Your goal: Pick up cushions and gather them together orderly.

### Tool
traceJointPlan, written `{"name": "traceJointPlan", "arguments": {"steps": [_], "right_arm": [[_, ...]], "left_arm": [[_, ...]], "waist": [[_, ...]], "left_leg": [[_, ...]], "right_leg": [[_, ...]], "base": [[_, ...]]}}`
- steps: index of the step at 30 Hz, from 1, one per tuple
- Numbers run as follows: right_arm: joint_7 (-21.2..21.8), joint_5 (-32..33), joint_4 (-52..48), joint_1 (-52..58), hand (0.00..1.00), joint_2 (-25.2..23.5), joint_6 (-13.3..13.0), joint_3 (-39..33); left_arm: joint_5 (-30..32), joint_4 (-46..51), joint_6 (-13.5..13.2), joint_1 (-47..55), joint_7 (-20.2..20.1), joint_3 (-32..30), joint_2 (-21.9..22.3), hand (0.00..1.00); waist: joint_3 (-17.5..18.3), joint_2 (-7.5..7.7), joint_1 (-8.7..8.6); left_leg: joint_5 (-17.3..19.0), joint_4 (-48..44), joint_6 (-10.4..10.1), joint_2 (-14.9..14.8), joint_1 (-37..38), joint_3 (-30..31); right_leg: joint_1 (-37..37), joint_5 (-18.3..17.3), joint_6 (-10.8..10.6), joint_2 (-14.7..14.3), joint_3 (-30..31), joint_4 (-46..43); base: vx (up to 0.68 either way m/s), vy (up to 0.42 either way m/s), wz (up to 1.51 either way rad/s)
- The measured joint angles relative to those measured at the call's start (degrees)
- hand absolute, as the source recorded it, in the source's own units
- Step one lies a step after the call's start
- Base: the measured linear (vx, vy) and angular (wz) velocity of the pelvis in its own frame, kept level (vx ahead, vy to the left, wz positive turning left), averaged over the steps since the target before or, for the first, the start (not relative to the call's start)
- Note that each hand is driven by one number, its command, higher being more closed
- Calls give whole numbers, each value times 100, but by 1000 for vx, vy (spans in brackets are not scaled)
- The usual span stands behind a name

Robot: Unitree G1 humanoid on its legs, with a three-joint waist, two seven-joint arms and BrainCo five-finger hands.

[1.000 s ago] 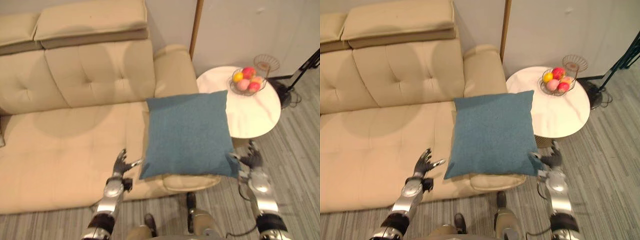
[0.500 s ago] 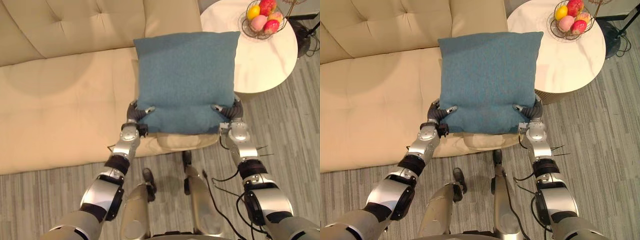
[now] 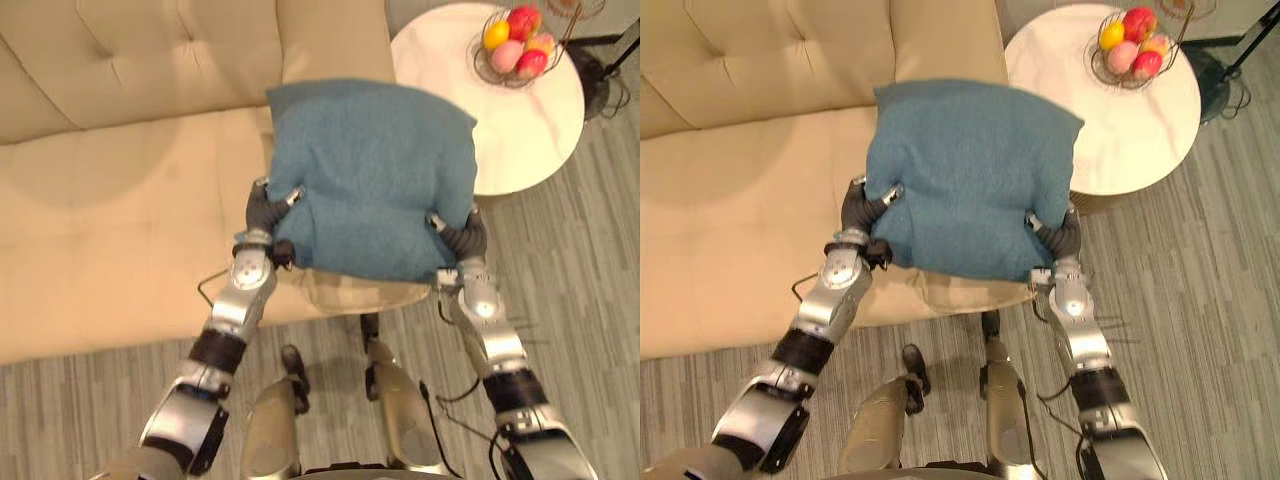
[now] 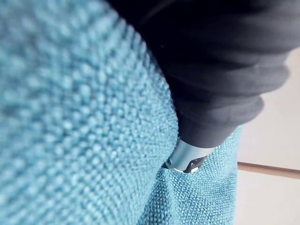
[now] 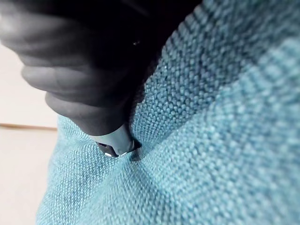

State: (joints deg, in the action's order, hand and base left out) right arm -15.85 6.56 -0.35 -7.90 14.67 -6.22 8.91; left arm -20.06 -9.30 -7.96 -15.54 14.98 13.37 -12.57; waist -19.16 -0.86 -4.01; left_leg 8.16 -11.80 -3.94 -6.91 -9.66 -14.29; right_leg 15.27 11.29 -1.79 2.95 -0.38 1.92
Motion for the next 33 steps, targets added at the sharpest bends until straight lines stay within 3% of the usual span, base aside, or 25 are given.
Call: {"name": "traceJointPlan", "arguments": {"steps": [3,5,11,13,14,15,16,17,19,20,22,23,24,25,26,28,29,31,33], "right_arm": [[135,-212,-504,408,100,-29,1,171],[251,-391,-988,696,100,-35,-14,255],[378,-700,-1082,735,100,-142,-229,520],[379,-777,-1073,793,100,-263,-228,575],[387,-819,-979,751,100,-258,-228,577],[393,-843,-870,692,100,-265,-225,578],[394,-849,-653,734,100,-330,-224,587],[394,-864,-538,756,100,-359,-224,602],[418,-892,-297,770,100,-371,-223,697],[435,-893,-279,762,100,-371,-225,708],[435,-893,-261,565,100,-331,-229,753],[435,-892,-238,320,100,-230,-229,764],[435,-890,-215,257,100,-213,-230,767],[431,-888,-18,50,100,-130,-230,766],[426,-885,206,33,100,-93,-226,767],[422,-886,373,100,100,-82,-194,760],[417,-889,383,175,100,-68,-176,662],[417,-891,378,260,100,-61,-171,459],[418,-891,364,361,100,-60,-171,406]], "left_arm": [[54,629,-3,948,-1,-4,61,100],[58,1141,-51,1626,-5,-23,115,100],[227,1500,-273,2237,-95,-247,124,100],[333,1500,-278,2294,-116,-319,123,100],[397,1499,-272,2320,-141,-359,146,100],[444,1476,-262,2315,-200,-432,168,100],[487,1354,-234,2320,-243,-453,177,100],[491,1318,-219,2375,-246,-452,182,100],[493,1325,-209,2586,-249,-457,173,100],[493,1331,-210,2608,-248,-465,172,100],[492,1424,-217,2595,-244,-535,196,100],[486,1492,-223,2560,-244,-558,286,100],[475,1511,-227,2561,-241,-565,304,100],[456,1540,-228,2568,-240,-558,418,100],[433,1547,-223,2590,-240,-533,487,100],[430,1553,-200,2583,-241,-487,502,100],[424,1566,-185,2542,-247,-400,500,100],[426,1561,-180,2551,-260,-173,507,100],[423,1562,-185,2547,-330,-157,553,100]], "waist": [[335,-97,48],[636,-154,200],[861,-35,397],[876,42,495],[878,28,529],[808,-13,478],[751,61,470],[752,84,481],[775,123,511],[815,189,540],[881,252,706],[982,84,831],[988,44,841],[917,-241,806],[928,-374,827],[935,-414,781],[903,-238,744],[879,-168,579],[924,-180,464]], "left_leg": [[-66,371,-44,4,462,3],[-69,497,-43,13,697,-5],[-42,335,-6,109,771,-122],[111,-299,184,115,296,-137],[59,-498,283,-19,0,-135],[88,-516,344,-96,-58,-142],[34,-568,411,-96,-4,-86],[18,-593,409,-95,52,-32],[-99,-629,395,-32,115,218],[-242,-616,386,50,-33,412],[-608,-487,305,135,-451,583],[-1091,-116,213,100,-861,715],[-1199,-18,181,87,-922,749],[-1630,406,90,-75,-995,987],[-1990,820,-20,-218,-918,1116],[-1640,1198,-148,-373,-816,855],[-1182,937,-130,-356,-982,349],[-1052,-23,126,-239,-1141,-191],[-883,-671,296,-226,-995,-404]], "right_leg": [[-318,-18,-23,-26,-56,53],[-490,-49,-64,-31,-51,53],[-567,13,-151,81,111,9],[-263,200,-404,112,206,-123],[-21,486,-813,54,218,-157],[151,129,-728,48,155,-755],[424,-971,-165,133,32,-2473],[421,-1359,-146,165,14,-3171],[20,-2082,-496,275,44,-4494],[-277,-2310,-520,315,31,-4555],[-545,-2715,-324,248,7,-3716],[-541,-2755,-249,65,-131,-2797],[-553,-2764,-183,14,-148,-2609],[-610,-2505,-13,-230,-335,-2148],[-623,-2356,126,-405,-544,-2036],[-630,-2253,272,-440,-861,-2070],[-603,-2223,342,-186,-1101,-1980],[-609,-2119,371,193,-1479,-1878],[-645,-1949,355,350,-1715,-1649]], "base": [[79,7,5],[47,22,1],[-70,29,-7],[-240,35,-21],[-275,32,-16],[-328,66,9],[-217,25,31],[-198,35,40],[-199,-65,61],[-284,-167,83],[-310,-183,55],[-319,-132,26],[-327,-131,43],[-366,-168,49],[-364,-180,65],[-301,-146,80],[-301,-109,109],[-331,-35,130],[-219,65,87]]}}
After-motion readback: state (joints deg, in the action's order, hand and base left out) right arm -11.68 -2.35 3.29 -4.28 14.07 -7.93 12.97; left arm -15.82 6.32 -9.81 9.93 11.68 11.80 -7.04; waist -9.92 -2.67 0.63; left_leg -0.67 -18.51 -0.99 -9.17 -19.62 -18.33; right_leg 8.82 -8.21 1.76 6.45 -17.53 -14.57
